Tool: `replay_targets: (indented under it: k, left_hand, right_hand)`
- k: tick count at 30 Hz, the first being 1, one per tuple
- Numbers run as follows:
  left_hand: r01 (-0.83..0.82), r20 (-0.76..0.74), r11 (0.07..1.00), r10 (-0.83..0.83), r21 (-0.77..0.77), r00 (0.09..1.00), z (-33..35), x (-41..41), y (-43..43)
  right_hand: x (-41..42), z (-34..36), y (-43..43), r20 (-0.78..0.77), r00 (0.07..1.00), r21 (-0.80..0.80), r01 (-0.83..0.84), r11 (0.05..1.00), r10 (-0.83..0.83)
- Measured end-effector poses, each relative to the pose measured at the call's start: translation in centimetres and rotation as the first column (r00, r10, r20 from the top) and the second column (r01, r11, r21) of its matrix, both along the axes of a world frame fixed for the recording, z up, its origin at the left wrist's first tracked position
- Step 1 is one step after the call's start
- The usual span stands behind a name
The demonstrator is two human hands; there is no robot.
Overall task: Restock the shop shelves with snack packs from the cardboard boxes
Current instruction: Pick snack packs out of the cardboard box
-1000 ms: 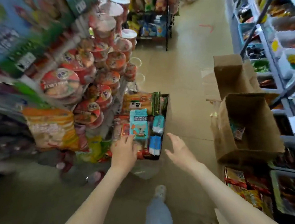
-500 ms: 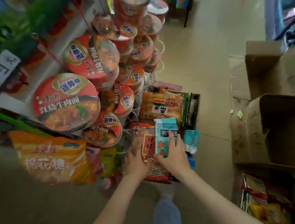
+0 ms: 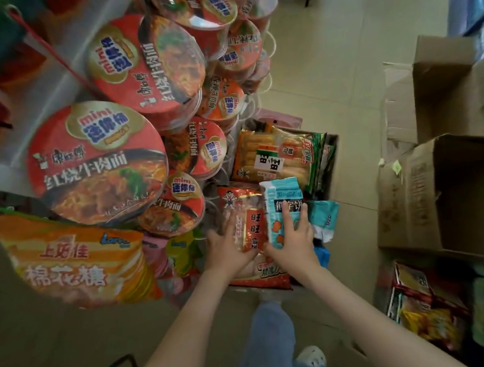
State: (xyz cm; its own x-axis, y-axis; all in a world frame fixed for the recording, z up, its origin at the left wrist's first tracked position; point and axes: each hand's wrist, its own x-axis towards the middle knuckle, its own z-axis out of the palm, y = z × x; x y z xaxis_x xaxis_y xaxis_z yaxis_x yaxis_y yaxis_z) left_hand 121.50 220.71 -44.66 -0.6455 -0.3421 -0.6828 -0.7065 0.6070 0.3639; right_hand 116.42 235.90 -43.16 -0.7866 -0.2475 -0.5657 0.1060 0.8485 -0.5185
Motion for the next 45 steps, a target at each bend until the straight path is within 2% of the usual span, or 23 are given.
replay_targets:
  k: [9, 14, 18, 20, 26, 29, 31, 34, 37, 39, 42, 45]
  left_hand:
    - [-0.055, -0.226, 0.998, 0.063, 0.041, 0.972, 3.0, 1.2, 0.4]
    - [-0.068, -0.401, 0.994, 0.028, -0.086, 0.916, 6.2, 4.2, 0.2]
    - [-0.036, -0.442, 0.970, -0.077, -0.241, 0.894, 9.0, 7.0, 1.9]
    - [-0.059, -0.473, 0.963, -0.076, -0.264, 0.878, 10.3, 8.3, 2.9]
    - [-0.165, -0.655, 0.974, 0.023, -0.156, 0.755, 14.7, 11.8, 6.7]
    - [-0.158, -0.732, 0.987, 0.079, -0.040, 0.677, 17.2, 13.5, 10.3]
    - [-0.109, -0.780, 0.994, 0.089, 0.026, 0.620, 18.8, 13.8, 13.0]
    - [0.025, -0.847, 0.994, 0.080, 0.109, 0.525, 20.6, 12.9, 17.7]
    - [0.257, -0.896, 0.947, 0.063, 0.192, 0.439, 22.5, 10.8, 24.1]
    - [0.430, -0.929, 0.878, 0.042, 0.210, 0.367, 24.2, 9.5, 29.5]
    - [0.661, -0.962, 0.737, -0.051, 0.144, 0.266, 26.8, 7.5, 38.1]
    - [0.837, -0.967, 0.548, -0.216, -0.005, 0.135, 29.2, 6.2, 46.3]
  right_hand:
    - [-0.3, 0.5, 0.6, 0.040, 0.999, -0.048, 0.022, 0.999, -0.020]
    - [0.9, 1.6, 1.3, 0.060, 0.998, -0.066, -0.013, 0.998, 0.017]
    - [2.6, 4.0, 1.9, 0.058, 0.998, -0.262, 0.022, 0.965, -0.007]
    - [4.0, 5.3, 2.9, 0.061, 0.998, -0.353, 0.037, 0.935, -0.017]
    - [8.4, 7.6, 7.0, 0.218, 0.976, -0.518, 0.136, 0.844, -0.024]
    - [10.4, 9.4, 9.7, 0.248, 0.968, -0.647, 0.193, 0.737, -0.036]
    - [11.3, 11.2, 12.7, 0.163, 0.982, -0.706, 0.184, 0.684, -0.096]
    - [11.8, 14.2, 19.5, -0.047, 0.972, -0.673, 0.138, 0.727, -0.228]
    - [12.9, 17.9, 27.8, -0.167, 0.897, -0.720, 0.173, 0.672, -0.409]
    - [13.8, 20.1, 33.5, -0.342, 0.792, -0.675, 0.167, 0.719, -0.506]
    - [16.0, 23.6, 41.1, -0.576, 0.524, -0.613, 0.232, 0.756, -0.628]
    - [19.4, 26.6, 48.2, -0.705, 0.225, -0.591, 0.336, 0.733, -0.672]
